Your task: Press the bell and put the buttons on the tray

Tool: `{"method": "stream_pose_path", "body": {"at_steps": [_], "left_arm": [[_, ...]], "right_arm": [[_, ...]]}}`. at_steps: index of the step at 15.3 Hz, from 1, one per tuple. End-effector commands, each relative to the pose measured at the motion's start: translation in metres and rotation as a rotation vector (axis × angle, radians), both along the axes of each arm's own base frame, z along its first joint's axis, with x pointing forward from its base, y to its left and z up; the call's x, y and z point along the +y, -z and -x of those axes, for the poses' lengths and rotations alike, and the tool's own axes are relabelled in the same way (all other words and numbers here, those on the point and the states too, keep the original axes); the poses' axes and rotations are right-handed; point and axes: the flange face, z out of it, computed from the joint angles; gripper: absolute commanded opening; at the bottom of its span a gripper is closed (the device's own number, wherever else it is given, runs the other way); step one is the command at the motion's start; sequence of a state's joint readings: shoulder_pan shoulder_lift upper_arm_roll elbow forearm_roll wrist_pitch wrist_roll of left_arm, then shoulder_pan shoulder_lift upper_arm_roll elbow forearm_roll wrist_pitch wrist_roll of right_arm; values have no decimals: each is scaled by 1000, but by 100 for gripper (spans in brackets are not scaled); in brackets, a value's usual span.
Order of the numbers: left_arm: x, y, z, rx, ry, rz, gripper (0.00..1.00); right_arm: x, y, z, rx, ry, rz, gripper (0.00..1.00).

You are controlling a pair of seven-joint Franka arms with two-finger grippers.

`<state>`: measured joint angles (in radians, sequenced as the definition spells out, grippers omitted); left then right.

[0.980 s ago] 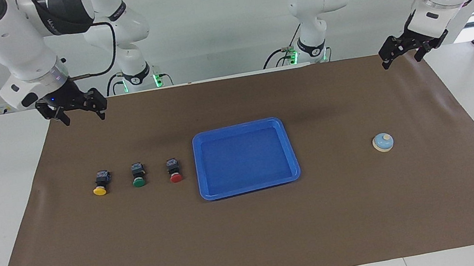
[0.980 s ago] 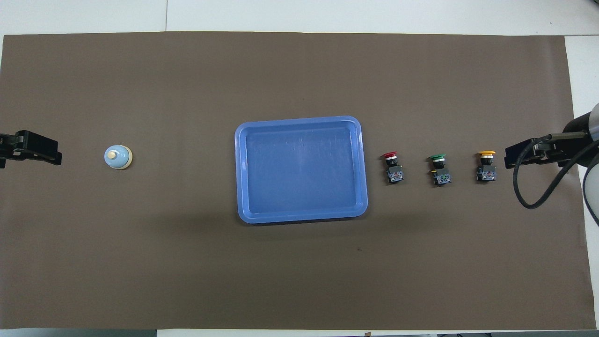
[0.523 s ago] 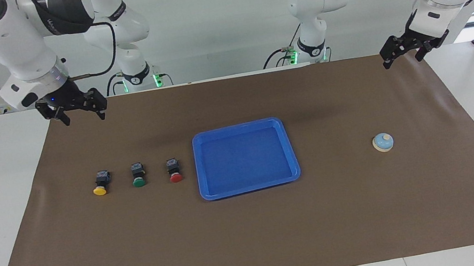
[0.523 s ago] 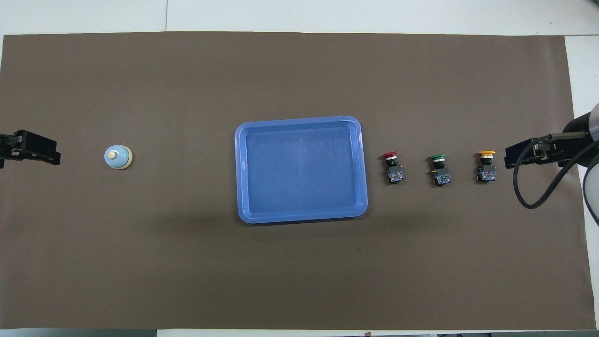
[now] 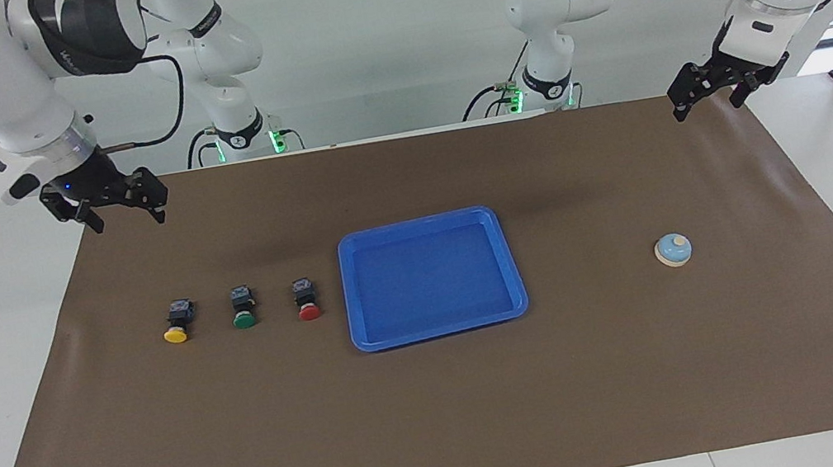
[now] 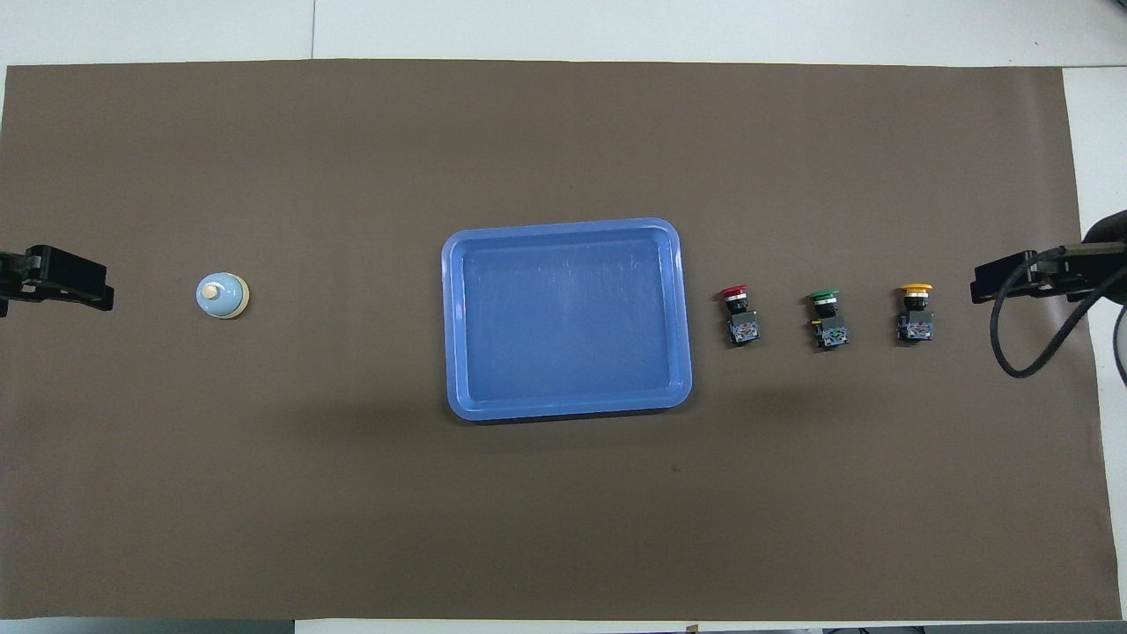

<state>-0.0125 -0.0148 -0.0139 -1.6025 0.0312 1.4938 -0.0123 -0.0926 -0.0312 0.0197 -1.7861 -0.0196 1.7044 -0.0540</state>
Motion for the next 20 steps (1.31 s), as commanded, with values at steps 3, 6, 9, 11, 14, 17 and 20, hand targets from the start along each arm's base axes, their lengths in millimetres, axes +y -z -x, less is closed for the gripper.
{"method": "stream_pose_path", "body": {"at_steps": [3, 6, 9, 11, 14, 17, 20], "left_arm": [[2, -1, 4, -6, -2, 8, 100], [2, -1, 4, -6, -3, 7, 100], [2, -1, 4, -6, -2, 7, 100], [2, -2, 4, -8, -2, 7, 100], [2, -1, 4, -6, -3, 7, 100], [2, -1, 4, -6, -3, 7, 100], [2, -1, 4, -6, -3, 7, 100]], "right_arm": [[-22, 93, -24, -11, 23, -19, 100], [-32, 148, -20, -49, 41, -16, 100], [-40, 183, -5, -67, 56, -12, 100], [-42, 198, -2, -49, 63, -15, 100], [-50, 221, 1, -13, 80, -19, 100], [-63, 236, 6, -39, 104, -16, 100], [-69, 247, 8, -26, 123, -18, 100]]}}
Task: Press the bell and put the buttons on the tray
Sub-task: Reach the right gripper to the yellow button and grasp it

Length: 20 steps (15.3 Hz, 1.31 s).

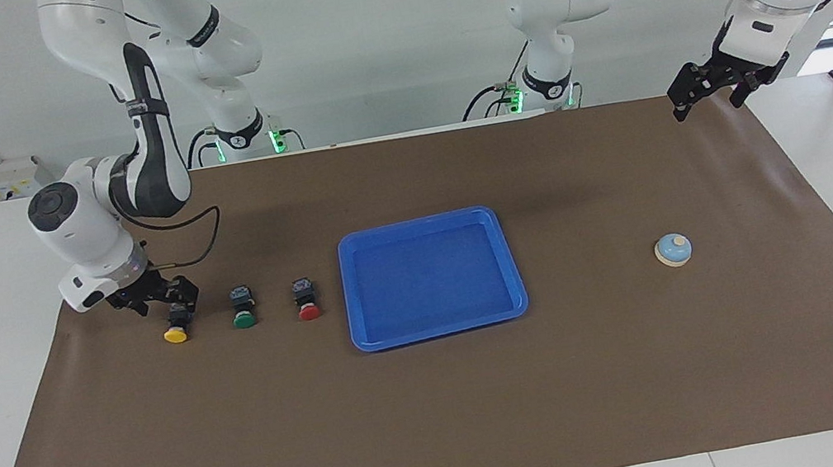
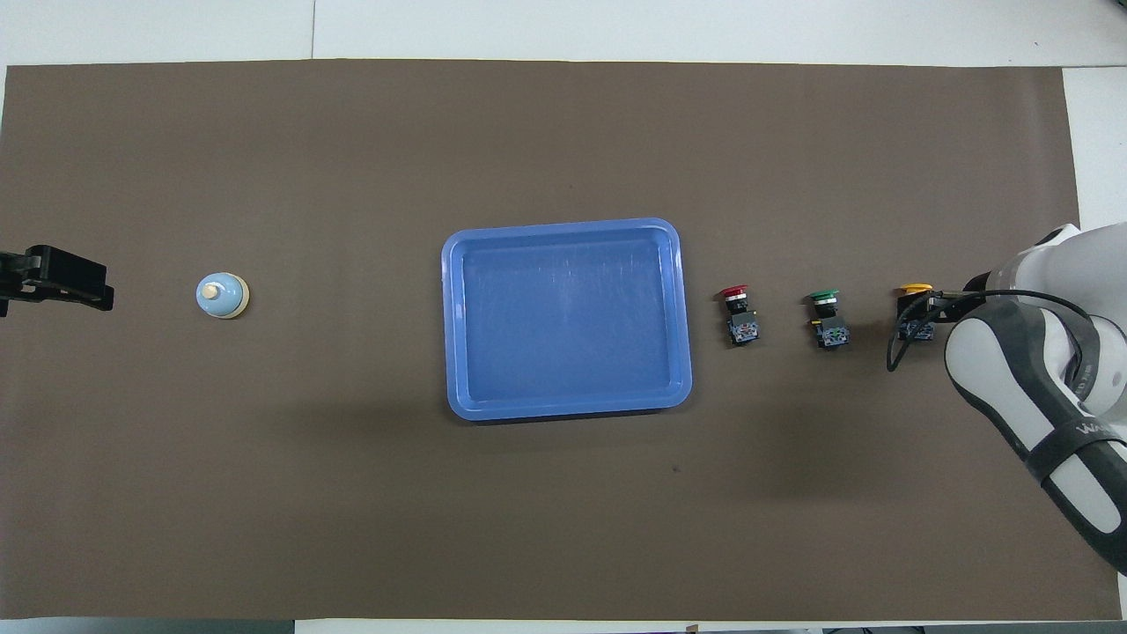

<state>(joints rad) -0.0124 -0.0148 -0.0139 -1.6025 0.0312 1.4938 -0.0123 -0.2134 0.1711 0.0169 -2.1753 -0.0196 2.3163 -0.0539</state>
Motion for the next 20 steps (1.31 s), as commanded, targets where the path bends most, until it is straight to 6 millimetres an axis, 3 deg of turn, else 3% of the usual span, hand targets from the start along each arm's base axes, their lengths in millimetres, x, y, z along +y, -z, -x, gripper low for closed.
{"method": "stream_pose_path", "body": {"at_steps": [1, 5, 8, 10, 11, 13, 16, 19, 20], "left_arm": [[2, -1, 4, -6, -3, 7, 100], [2, -1, 4, -6, -2, 8, 100], [2, -1, 4, -6, -2, 7, 100], [2, -1, 4, -6, -2, 7, 100], [2, -1, 4, -6, -3, 7, 100], [2, -1, 4, -6, -3, 7, 100], [2, -2, 4, -8, -3, 7, 100], [2, -1, 4, -6, -3, 7, 100], [2, -1, 4, -6, -3, 7, 100]], "right_arm": [[-2, 10, 3, -2, 25, -11, 98], [-1, 21, 2, -16, 37, -9, 91], [2, 27, 2, -4, 31, -12, 74], [3, 27, 2, -3, 17, -12, 44], [3, 27, 2, -3, -5, -12, 18], [8, 22, -3, -5, -28, -12, 0], [27, -4, -23, 4, -70, -15, 0], [85, -30, -34, 38, -97, -20, 0], [94, -40, -32, 69, -55, -18, 0]]}}
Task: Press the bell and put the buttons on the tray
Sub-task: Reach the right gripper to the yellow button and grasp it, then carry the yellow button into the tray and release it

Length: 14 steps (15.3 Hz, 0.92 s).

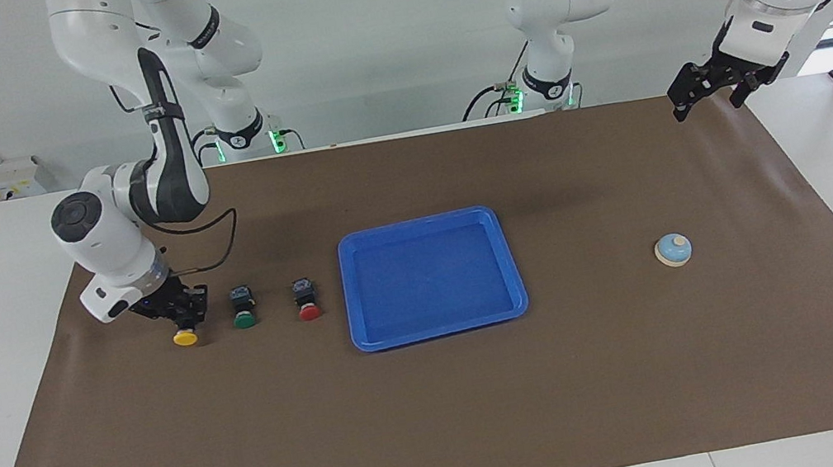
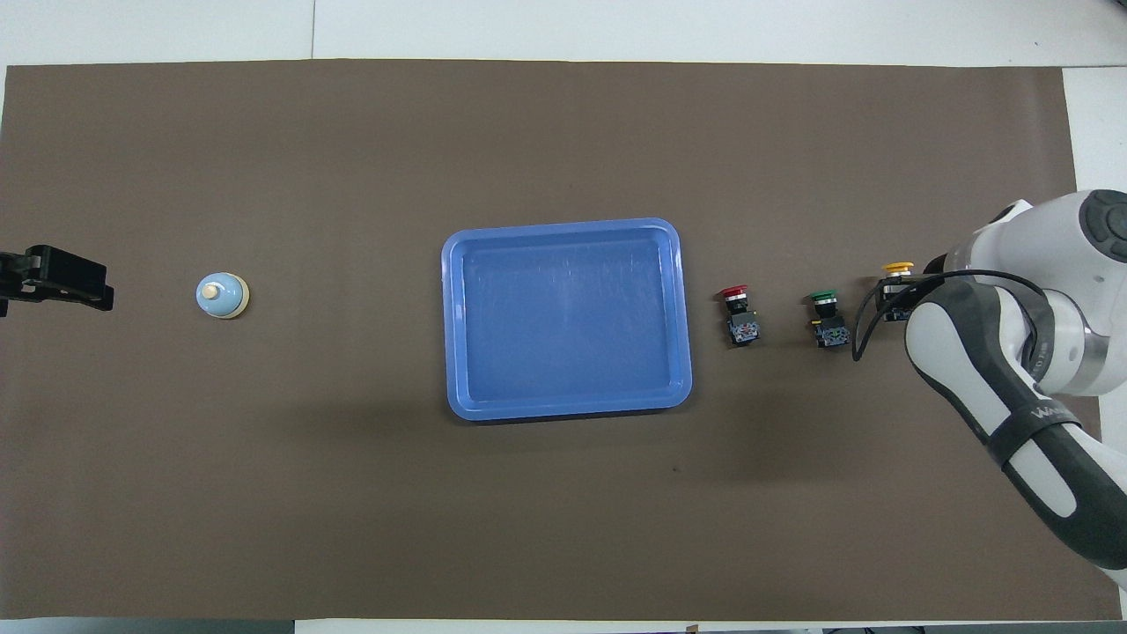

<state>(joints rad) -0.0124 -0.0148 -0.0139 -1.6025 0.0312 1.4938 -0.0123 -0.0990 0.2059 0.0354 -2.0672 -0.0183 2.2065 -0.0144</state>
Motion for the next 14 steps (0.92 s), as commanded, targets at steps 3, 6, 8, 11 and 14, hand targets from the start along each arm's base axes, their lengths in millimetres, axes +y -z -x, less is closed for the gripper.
{"method": "stream_pose_path", "body": {"at_steps": [3, 6, 8, 11, 14], "left_arm": [[2, -1, 4, -6, -3, 7, 100], [2, -1, 4, -6, -2, 7, 100], [2, -1, 4, -6, -2, 7, 100], [2, -1, 4, -6, -3, 7, 100], [2, -1, 4, -6, -3, 7, 100]], "right_arm": [[97, -57, -4, 61, 13, 0, 0], [182, -62, 7, 48, 58, 5, 0], [253, -66, 29, 42, 67, 17, 0], [305, -62, 32, 36, 84, 6, 0], [325, -15, 38, 55, 92, -20, 0]]}}
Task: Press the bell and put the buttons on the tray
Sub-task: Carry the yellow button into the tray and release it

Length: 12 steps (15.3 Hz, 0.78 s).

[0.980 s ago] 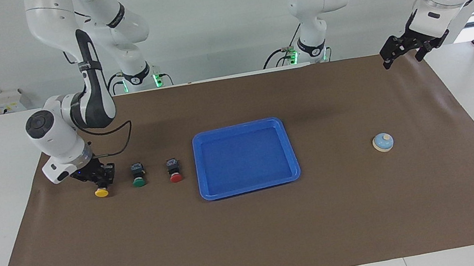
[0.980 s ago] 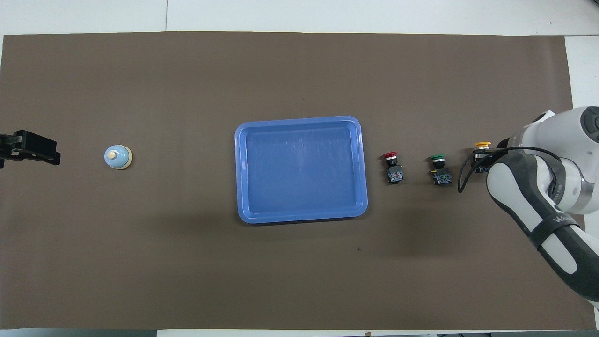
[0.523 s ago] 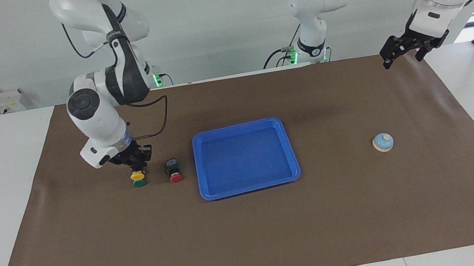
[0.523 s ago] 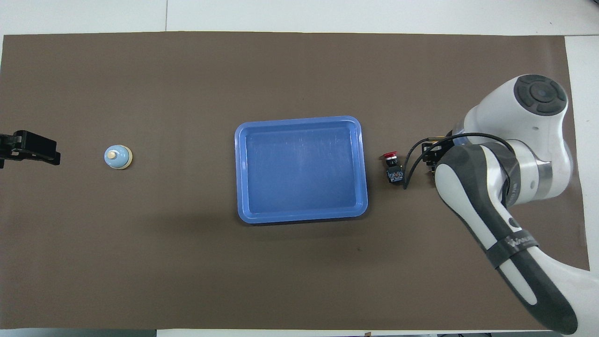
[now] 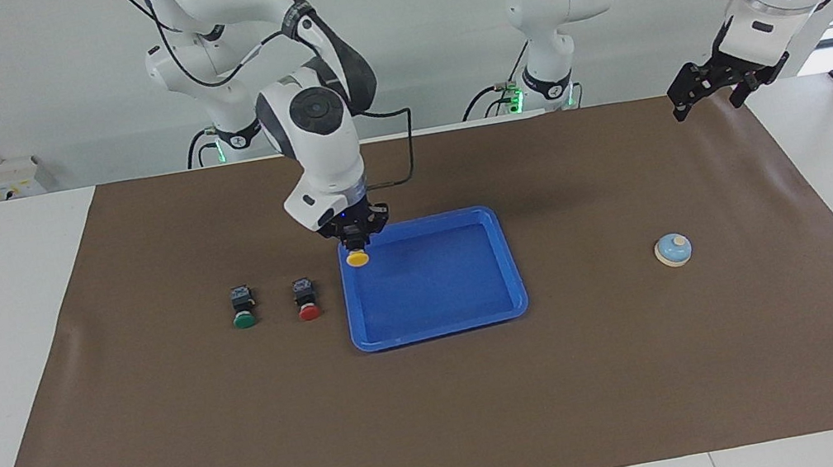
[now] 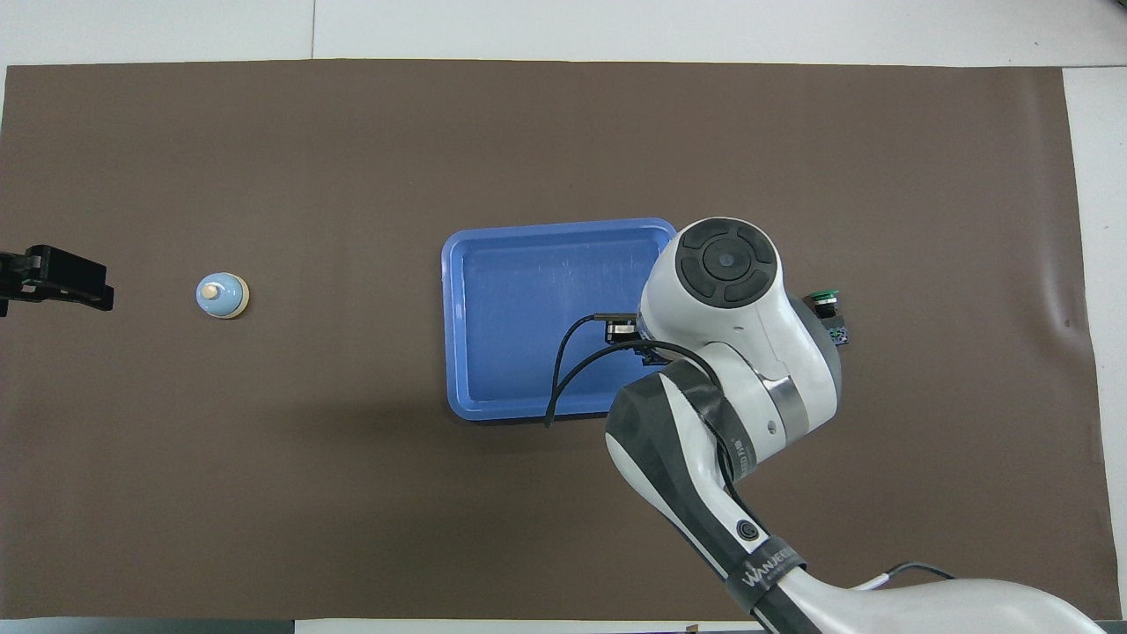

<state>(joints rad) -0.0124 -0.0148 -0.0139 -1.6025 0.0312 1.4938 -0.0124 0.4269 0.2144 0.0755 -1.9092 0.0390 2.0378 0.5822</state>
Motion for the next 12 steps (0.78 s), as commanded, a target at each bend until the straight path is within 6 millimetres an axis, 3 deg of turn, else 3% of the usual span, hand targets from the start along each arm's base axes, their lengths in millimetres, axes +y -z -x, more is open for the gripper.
{"method": "stream_pose_path", "body": {"at_steps": [1, 3, 6, 7, 8, 9, 10, 12], "left_arm": [[2, -1, 4, -6, -3, 7, 100], [2, -1, 4, -6, -3, 7, 100], [2, -1, 4, -6, -2, 7, 100], [2, -1, 4, -6, -2, 7, 100], [2, -1, 4, -6, -3, 7, 100], [2, -1, 4, -6, -2, 7, 100], [2, -1, 4, -6, -3, 7, 100], [2, -1, 4, -6, -2, 7, 100]], "right_arm": [[6, 51, -2, 20, 23, -19, 2], [-3, 64, 1, 21, 33, -17, 8], [-1, 74, 9, 33, 46, -20, 13], [-4, 79, 11, 33, 49, -21, 22], [-5, 80, 12, 28, 49, -22, 55], [-4, 80, 12, 23, 48, -25, 95], [-3, 80, 12, 25, 55, -25, 100], [-5, 67, 5, 20, 62, -29, 100]]}}
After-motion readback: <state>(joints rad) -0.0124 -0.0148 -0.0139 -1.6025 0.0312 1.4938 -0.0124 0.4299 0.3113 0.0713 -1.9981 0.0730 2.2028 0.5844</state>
